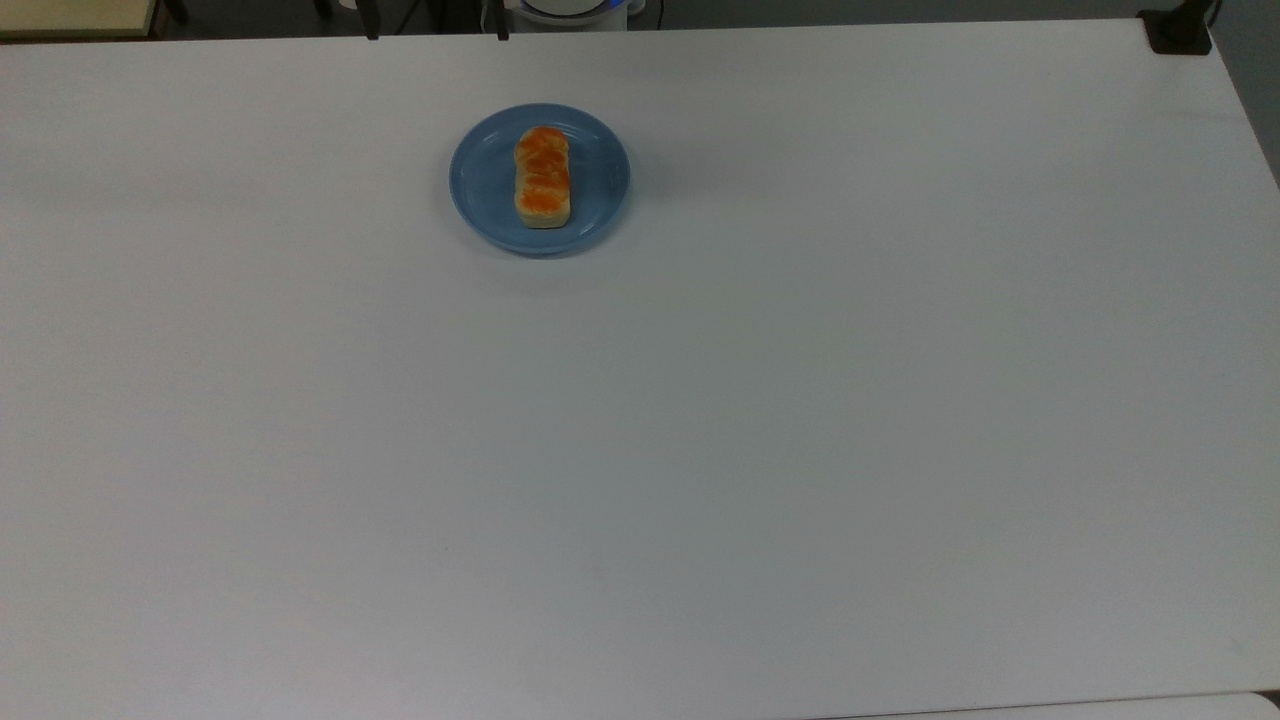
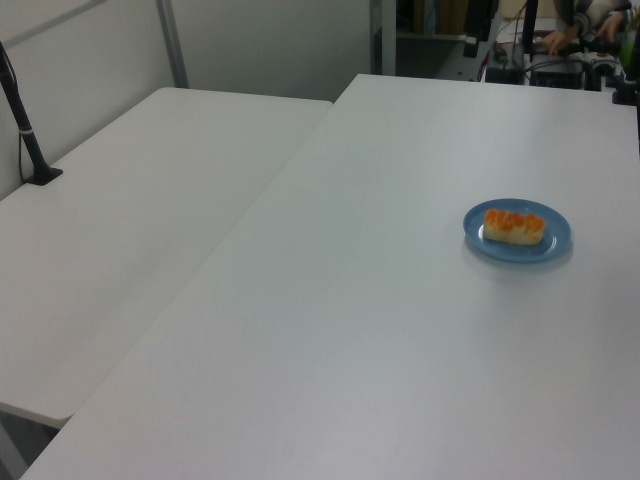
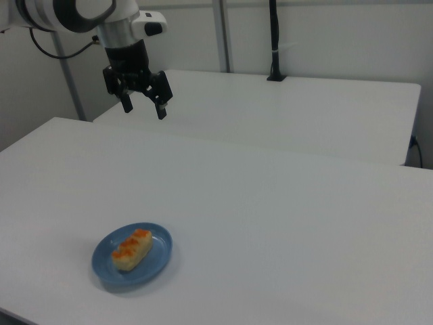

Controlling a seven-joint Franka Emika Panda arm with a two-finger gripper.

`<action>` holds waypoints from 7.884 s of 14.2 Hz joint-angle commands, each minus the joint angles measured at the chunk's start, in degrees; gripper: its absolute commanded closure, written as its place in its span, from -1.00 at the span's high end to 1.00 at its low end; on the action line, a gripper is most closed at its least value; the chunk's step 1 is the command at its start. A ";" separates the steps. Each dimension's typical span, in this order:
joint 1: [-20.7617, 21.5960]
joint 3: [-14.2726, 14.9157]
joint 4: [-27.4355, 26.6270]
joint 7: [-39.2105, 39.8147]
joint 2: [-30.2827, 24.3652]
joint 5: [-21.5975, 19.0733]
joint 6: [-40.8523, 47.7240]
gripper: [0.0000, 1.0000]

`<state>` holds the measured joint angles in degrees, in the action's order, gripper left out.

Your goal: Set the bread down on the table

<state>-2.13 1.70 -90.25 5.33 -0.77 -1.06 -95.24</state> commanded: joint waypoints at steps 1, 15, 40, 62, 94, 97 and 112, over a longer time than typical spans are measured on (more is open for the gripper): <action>0.28 0.15 -0.19 2.58 -0.29 -0.17 1.02 1.00; 0.37 0.06 -0.80 2.58 -0.29 -0.26 0.94 1.00; 0.37 0.06 -2.21 2.75 -0.99 -0.43 2.17 1.00; 4.67 -0.82 -35.07 0.47 -5.30 2.03 -15.92 1.00; -1.47 -0.12 -15.95 7.59 6.98 3.79 -16.20 -0.97; -5.16 -0.12 -8.64 8.11 13.58 4.92 -16.29 -1.00; -20.64 -0.20 -8.01 23.23 28.10 12.75 -30.34 -0.98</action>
<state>-22.10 1.75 -99.39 27.27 25.46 11.04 -123.56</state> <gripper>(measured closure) 0.885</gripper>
